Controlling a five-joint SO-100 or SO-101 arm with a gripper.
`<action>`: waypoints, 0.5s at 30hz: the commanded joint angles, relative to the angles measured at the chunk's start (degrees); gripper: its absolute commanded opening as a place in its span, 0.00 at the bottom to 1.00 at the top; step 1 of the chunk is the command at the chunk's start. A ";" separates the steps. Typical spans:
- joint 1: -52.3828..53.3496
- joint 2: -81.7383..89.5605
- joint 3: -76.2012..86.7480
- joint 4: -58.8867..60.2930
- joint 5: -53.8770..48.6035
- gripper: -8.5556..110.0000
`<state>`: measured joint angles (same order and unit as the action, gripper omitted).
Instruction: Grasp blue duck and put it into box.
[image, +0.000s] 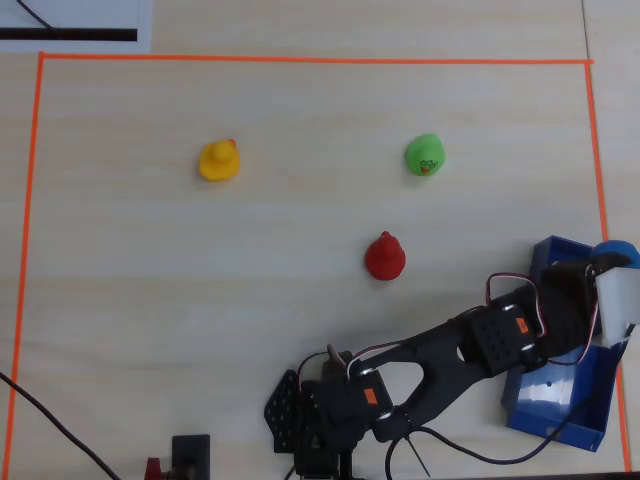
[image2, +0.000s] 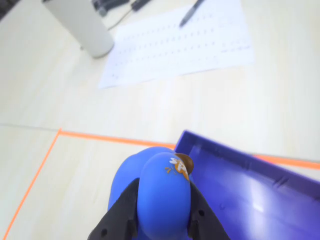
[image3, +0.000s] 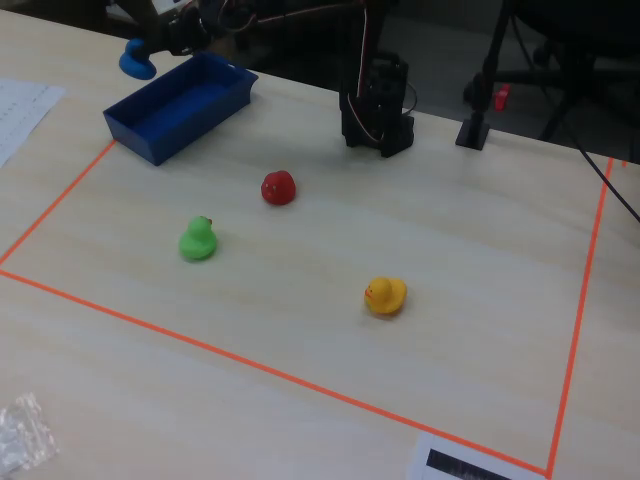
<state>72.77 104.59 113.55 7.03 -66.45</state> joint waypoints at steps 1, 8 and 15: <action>1.67 -1.93 -1.23 -4.66 -0.97 0.07; 3.16 -7.82 -0.26 -9.49 -3.69 0.07; 3.96 -11.34 5.19 -13.27 -14.94 0.07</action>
<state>76.03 92.81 117.25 -3.78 -75.32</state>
